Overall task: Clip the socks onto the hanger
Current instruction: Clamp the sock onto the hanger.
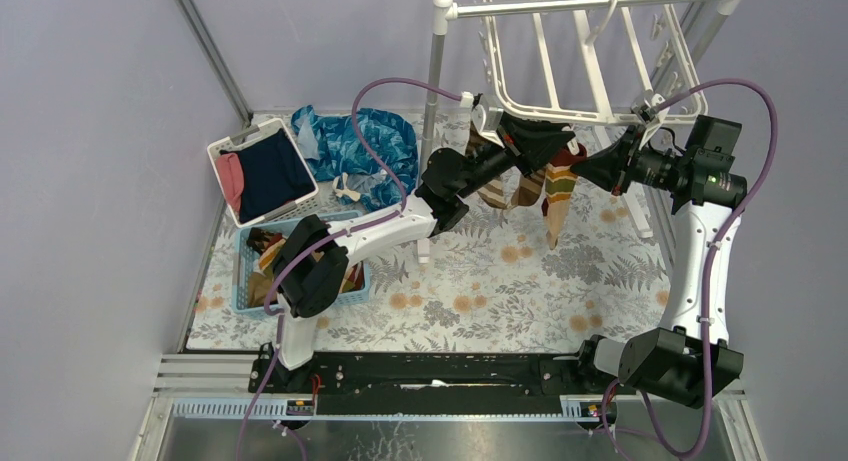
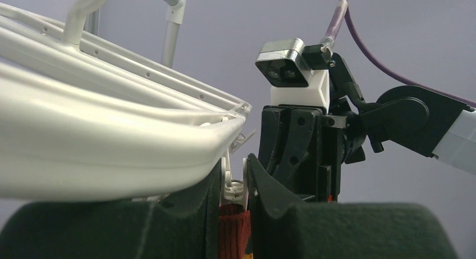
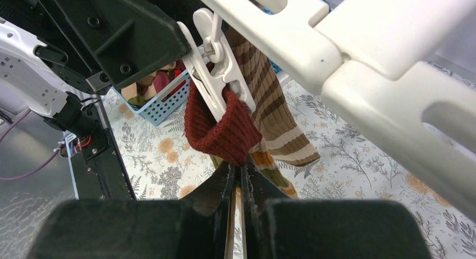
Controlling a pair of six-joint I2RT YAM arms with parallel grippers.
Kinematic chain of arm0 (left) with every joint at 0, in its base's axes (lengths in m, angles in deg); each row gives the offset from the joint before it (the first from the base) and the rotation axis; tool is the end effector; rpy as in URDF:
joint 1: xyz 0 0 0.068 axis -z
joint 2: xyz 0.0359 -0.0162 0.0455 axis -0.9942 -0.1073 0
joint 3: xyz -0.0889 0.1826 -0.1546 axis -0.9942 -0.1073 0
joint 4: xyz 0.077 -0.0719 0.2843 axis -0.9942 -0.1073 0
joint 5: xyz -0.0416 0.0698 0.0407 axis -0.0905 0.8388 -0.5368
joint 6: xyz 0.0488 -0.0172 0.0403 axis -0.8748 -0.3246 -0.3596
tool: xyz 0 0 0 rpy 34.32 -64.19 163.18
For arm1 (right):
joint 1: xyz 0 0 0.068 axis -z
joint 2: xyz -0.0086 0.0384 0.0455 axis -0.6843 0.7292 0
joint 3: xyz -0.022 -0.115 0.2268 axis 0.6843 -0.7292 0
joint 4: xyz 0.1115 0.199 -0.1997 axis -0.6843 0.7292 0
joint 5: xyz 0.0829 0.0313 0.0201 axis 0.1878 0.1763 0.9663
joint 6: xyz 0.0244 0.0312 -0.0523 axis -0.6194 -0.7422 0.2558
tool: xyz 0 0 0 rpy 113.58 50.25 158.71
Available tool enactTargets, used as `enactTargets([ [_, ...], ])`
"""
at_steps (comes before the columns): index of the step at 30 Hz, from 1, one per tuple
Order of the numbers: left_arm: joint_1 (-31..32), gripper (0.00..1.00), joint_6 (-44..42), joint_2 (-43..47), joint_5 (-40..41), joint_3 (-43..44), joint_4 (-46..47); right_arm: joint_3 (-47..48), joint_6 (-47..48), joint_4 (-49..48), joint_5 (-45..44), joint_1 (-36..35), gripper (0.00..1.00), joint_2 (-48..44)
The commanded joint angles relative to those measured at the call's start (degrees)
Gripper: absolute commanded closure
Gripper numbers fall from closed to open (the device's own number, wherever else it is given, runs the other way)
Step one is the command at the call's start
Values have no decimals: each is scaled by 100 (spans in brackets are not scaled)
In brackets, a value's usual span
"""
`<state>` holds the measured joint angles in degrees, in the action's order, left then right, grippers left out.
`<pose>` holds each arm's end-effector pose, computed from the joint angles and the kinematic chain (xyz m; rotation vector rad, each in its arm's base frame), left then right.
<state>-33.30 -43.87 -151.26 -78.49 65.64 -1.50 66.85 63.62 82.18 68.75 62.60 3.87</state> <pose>0.3109 -0.3968 0.3549 0.4520 0.9588 -1.3385 0.2896 -0.0491 0.4005 -0.7998 1.5929 0.8160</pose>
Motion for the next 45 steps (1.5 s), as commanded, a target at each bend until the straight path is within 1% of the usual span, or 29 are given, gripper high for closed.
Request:
enactTargets([
  [1,-11,82,-23,-100,-259,72,-57,123,-160,-199,-59,-52,91,-133],
  [6,-12,56,100,-75,-233,46,-77,107,-259,-297,-84,-48,85,-133],
  [7,-12,49,113,-58,-236,41,-84,93,-262,-303,-94,-47,80,-140],
  [9,-15,41,158,-20,-237,26,-104,67,-267,-310,-118,-51,74,-158],
  [14,-11,25,239,157,-174,-185,-55,-17,-120,-216,-224,-52,50,-226],
  [17,-11,17,324,388,-89,-507,12,-27,188,93,-403,-48,32,-300],
  [18,-6,15,362,492,-61,-671,56,-27,334,233,-486,-46,27,-333],
  [19,-3,14,399,596,-47,-838,102,-46,465,349,-569,-49,24,-369],
  [22,-3,11,472,1022,-88,-1387,199,-208,826,653,-822,-31,20,-519],
  [28,-26,5,409,1990,-283,-2769,214,-741,1446,1064,-1018,165,17,-852],
  [31,-61,4,344,2530,-341,-3537,-31,-1048,1801,1242,-893,226,16,-997],
  [32,-73,3,308,2732,-342,-3745,-196,-1141,2098,1349,-789,229,15,-1035],
  [34,-93,1,206,3161,-275,-4114,-666,-1347,2635,1705,-446,229,14,-1103],
  [38,-175,1,-87,4289,145,-4618,-2270,-1942,4123,2409,157,229,5,-1273],
  [40,-217,1,-219,4848,473,-4758,-3176,-2196,4278,2361,182,229,1,-1397],
  [42,-224,1,-434,5384,733,-4851,-3967,-2413,4310,2294,164,228,0,-1481],
  [45,-229,1,-584,6127,1113,-5016,-4812,-2754,4522,2284,125,227,0,-1532],
])
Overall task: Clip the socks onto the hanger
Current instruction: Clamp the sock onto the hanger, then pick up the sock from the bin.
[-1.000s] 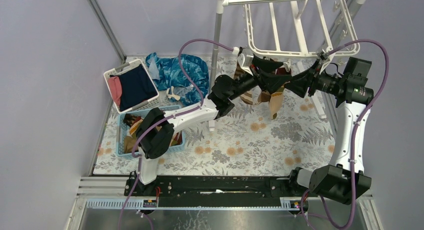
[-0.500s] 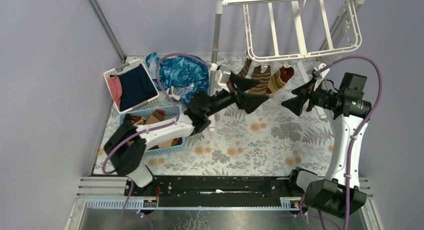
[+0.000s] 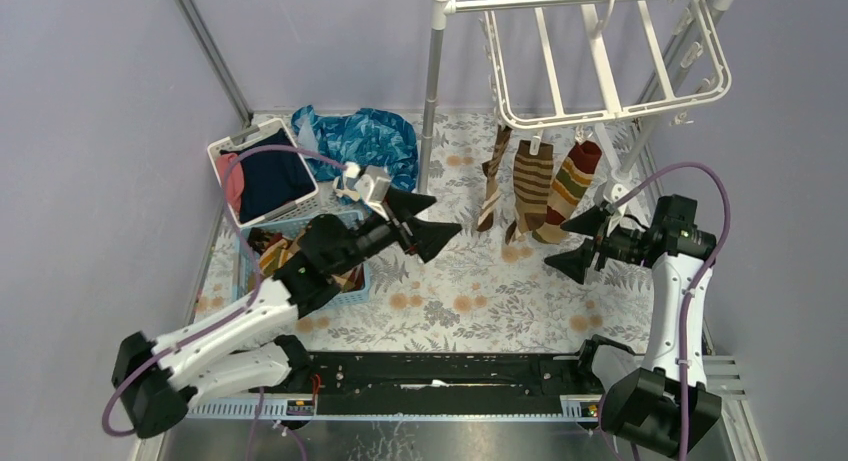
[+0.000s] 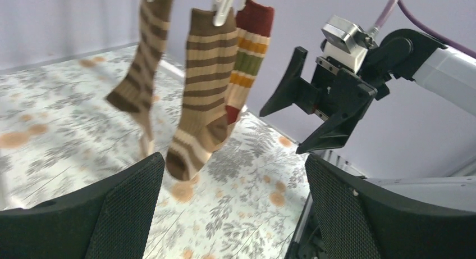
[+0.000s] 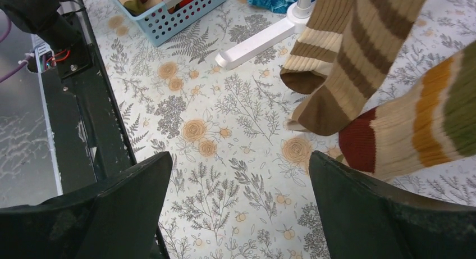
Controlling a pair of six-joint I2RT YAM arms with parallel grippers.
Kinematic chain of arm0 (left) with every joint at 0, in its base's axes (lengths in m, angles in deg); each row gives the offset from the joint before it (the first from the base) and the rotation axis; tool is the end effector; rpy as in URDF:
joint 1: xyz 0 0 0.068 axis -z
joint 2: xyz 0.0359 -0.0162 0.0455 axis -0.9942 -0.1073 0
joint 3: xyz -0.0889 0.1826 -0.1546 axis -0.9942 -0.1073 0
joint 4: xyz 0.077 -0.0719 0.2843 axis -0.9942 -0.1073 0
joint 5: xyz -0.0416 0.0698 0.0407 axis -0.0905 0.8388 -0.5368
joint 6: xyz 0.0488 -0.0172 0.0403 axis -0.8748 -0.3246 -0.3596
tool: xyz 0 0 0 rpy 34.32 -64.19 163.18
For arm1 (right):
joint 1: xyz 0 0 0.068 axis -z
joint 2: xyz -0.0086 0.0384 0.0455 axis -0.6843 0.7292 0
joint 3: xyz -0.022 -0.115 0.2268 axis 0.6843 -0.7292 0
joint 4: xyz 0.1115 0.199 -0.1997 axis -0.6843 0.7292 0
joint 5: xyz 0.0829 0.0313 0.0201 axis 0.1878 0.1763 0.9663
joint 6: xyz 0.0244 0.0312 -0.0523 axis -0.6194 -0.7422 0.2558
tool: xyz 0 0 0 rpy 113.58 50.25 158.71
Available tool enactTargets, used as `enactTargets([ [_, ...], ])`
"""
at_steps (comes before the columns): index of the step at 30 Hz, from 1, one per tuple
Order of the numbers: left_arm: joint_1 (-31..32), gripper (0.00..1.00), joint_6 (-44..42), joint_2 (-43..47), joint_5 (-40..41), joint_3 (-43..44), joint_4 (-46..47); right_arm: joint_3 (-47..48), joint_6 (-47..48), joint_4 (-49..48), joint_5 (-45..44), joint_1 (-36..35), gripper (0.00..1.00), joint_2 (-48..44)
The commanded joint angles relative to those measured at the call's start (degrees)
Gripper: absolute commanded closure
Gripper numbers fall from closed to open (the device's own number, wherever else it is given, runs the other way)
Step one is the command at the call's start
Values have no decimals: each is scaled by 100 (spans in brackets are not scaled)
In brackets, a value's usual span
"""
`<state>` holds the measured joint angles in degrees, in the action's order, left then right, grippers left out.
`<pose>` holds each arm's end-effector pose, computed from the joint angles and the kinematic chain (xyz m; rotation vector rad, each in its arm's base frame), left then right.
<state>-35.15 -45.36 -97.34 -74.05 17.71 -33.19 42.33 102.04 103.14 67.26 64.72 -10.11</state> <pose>0.1973 -0.2369 0.3164 0.4529 1.4409 -1.1628 0.2175 -0.0325 0.2905 -0.9931 1.6059 0.7301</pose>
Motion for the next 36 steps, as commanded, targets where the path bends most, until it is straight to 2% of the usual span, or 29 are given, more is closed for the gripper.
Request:
enactTargets([
  [1,-52,1,-473,962,856,-270,-1852,-427,696,131,246,17,0,-160],
  [5,-61,1,-172,1780,2307,-444,-2907,-546,353,-119,-90,17,0,-204],
  [8,-82,1,127,2009,3191,-228,-3945,-518,-121,-298,-211,17,0,-131],
  [11,-111,1,327,1920,3470,-4,-4696,-474,-547,-569,-354,16,0,-56],
  [13,-143,1,474,1811,3545,15,-4951,-480,-1021,-852,-497,12,0,-29],
  [16,-306,3,649,1589,3641,-35,-5099,-458,-1210,-943,-623,10,0,-1],
  [21,-1010,17,886,1378,3743,41,-5346,-372,-1255,-862,-656,8,0,65],
  [25,-1608,25,1786,1517,3711,-52,-5769,-345,-1281,-844,-742,8,0,125],
  [29,-1736,51,2838,1616,4000,153,-6822,-288,-1290,-804,-840,8,0,166],
  [30,-1733,55,3048,1618,4096,236,-7072,-278,-1291,-793,-855,8,0,194],
  [33,-1734,60,3640,1607,4454,410,-7711,-239,-1291,-746,-873,8,0,254],
  [36,-1740,60,4224,1482,4878,577,-8400,-246,-1290,-756,-916,4,0,256],
])
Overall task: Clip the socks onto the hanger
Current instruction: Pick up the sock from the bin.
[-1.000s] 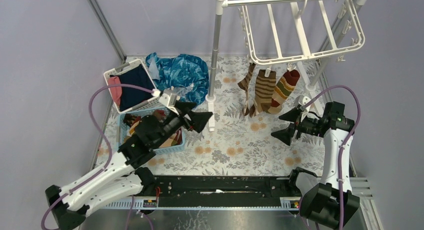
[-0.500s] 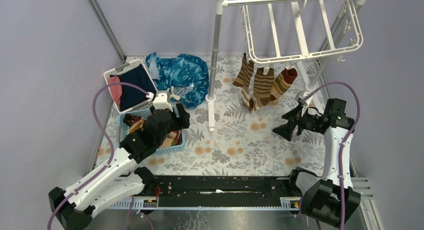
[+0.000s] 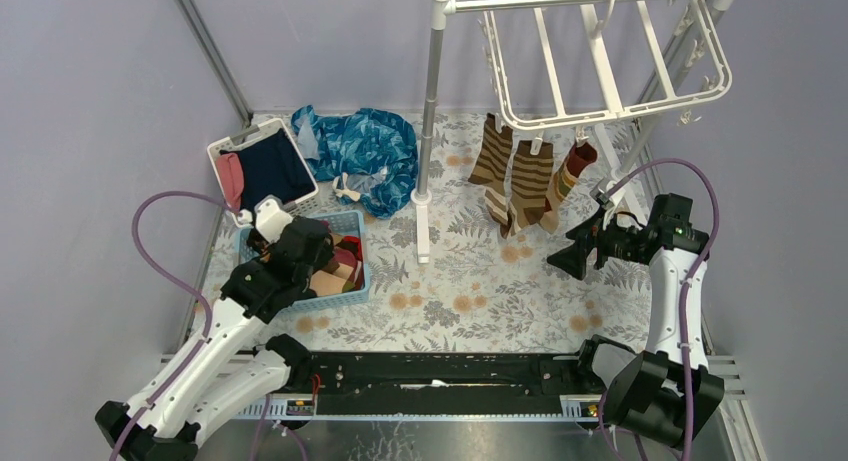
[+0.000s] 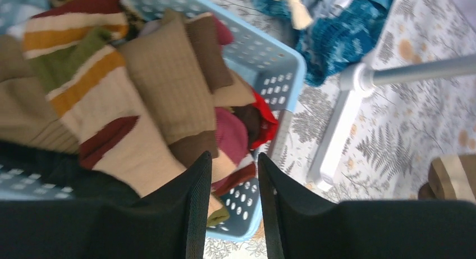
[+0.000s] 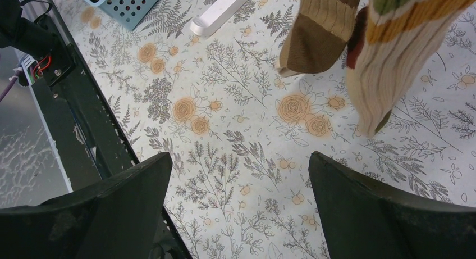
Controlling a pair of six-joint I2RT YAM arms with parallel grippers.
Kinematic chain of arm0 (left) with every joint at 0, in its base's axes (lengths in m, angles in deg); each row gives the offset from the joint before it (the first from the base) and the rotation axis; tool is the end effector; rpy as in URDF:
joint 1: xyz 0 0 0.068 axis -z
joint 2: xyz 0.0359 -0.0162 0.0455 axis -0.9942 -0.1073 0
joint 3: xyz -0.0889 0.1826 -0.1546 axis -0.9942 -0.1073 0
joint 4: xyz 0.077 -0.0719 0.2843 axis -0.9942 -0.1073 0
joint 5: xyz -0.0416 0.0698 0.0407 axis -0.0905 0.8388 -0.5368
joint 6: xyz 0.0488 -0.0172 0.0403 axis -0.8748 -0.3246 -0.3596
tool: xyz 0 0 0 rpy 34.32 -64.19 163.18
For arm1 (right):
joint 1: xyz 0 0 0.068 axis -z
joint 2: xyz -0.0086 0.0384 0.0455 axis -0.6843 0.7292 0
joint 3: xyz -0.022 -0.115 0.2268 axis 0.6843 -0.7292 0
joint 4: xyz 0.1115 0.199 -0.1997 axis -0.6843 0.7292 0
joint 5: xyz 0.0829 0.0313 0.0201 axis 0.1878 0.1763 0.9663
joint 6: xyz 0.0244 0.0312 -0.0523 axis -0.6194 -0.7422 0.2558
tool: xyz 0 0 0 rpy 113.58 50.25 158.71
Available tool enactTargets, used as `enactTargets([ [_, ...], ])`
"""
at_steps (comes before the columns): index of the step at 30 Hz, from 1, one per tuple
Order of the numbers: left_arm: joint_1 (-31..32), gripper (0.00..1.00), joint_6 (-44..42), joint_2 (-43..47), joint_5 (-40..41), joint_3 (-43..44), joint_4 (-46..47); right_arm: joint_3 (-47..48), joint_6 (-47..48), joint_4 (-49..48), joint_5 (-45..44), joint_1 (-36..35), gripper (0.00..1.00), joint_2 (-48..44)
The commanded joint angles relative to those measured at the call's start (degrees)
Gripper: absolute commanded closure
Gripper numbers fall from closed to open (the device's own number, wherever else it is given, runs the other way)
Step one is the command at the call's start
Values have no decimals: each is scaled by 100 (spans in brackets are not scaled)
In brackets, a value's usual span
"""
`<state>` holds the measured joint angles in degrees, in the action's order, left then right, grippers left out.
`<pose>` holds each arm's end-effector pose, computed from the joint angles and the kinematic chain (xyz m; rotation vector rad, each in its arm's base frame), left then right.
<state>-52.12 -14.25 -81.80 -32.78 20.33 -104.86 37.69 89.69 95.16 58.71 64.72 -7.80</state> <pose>0.1952 -0.0883 0.2647 -0.7196 2.0849 -0.1924 0.2323 -0.0412 0.2543 -0.8447 1.8487 0.7425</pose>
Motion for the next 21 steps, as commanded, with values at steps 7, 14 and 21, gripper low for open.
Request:
enactTargets([
  [7,-44,61,1565,-172,867,169,-1557,226,-94,17,-133,8,0,46],
  [14,-48,70,1707,-277,1121,-190,-1358,233,-91,34,-155,8,0,72],
  [21,-131,61,1598,-814,1029,-294,-1006,235,-52,68,-181,8,0,96],
])
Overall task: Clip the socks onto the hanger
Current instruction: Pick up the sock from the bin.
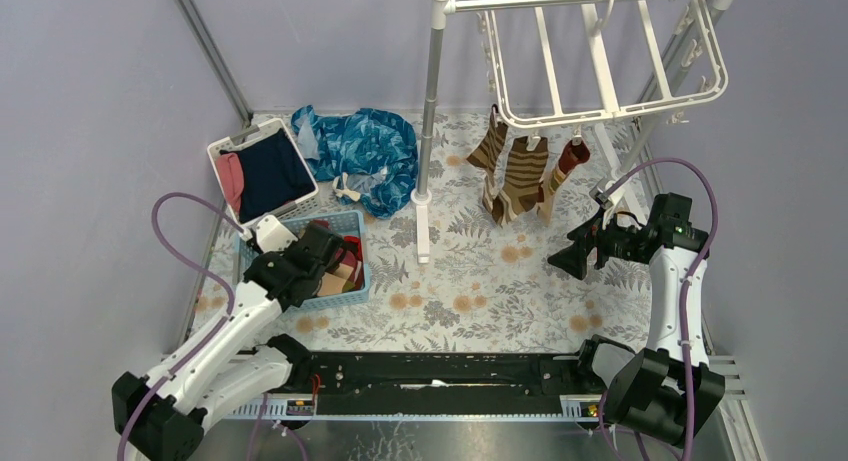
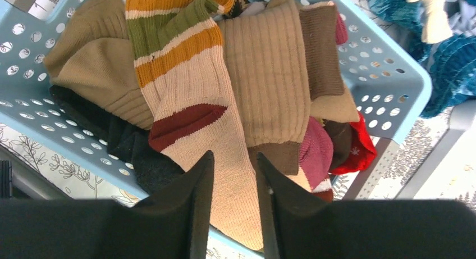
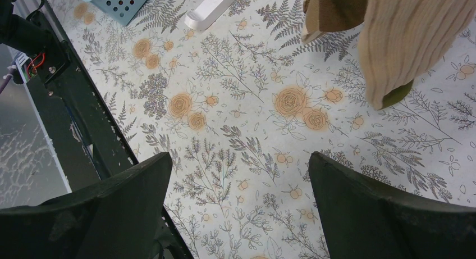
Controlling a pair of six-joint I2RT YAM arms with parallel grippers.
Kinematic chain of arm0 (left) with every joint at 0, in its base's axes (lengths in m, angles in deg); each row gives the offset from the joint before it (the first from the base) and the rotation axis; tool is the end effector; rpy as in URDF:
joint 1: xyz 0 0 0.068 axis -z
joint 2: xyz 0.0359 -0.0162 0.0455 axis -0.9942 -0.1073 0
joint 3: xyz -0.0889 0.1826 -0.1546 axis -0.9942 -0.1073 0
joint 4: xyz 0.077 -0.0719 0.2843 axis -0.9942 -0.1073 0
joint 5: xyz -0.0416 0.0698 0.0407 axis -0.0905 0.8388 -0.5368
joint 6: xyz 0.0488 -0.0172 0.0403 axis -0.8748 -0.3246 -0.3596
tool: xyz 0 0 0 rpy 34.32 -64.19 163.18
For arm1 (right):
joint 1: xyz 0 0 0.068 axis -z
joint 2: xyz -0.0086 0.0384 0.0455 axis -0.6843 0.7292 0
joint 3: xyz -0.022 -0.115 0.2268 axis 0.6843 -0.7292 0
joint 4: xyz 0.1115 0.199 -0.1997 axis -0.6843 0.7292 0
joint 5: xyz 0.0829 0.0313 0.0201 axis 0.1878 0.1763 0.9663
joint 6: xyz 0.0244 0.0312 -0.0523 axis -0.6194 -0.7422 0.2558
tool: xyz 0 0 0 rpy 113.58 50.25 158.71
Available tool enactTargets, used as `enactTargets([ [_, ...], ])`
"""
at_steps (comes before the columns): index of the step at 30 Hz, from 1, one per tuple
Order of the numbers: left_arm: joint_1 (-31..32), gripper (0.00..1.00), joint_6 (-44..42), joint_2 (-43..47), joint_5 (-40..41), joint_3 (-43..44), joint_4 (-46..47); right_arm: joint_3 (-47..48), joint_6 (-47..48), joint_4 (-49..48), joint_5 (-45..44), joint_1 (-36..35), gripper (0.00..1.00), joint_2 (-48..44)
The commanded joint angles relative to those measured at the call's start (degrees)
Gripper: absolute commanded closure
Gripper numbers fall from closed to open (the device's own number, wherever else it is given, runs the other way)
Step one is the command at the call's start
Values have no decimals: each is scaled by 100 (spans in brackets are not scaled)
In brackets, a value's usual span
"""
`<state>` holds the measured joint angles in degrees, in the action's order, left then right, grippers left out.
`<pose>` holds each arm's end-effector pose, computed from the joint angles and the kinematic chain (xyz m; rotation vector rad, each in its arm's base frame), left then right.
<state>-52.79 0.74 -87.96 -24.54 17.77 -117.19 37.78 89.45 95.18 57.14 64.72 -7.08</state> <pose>0.1896 -0.0751 0.2176 -0.9722 2.1264 0.1349 0.2343 -0.0426 0.2510 -0.8371 1.8815 0.7320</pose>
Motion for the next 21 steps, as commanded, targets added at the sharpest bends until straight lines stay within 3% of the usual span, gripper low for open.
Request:
enactTargets([
  [1,-66,60,96,-259,210,-20,236,234,-24,67,-24,8,0,29],
  [6,-111,48,160,-392,134,-118,260,257,25,116,-42,8,0,53],
  [13,-209,50,235,-566,57,-263,352,270,54,152,-43,7,0,75],
  [15,-214,57,235,-539,109,-260,352,270,56,152,-51,8,0,75],
  [21,-213,98,-26,-104,141,-46,344,270,56,156,-53,8,0,75],
])
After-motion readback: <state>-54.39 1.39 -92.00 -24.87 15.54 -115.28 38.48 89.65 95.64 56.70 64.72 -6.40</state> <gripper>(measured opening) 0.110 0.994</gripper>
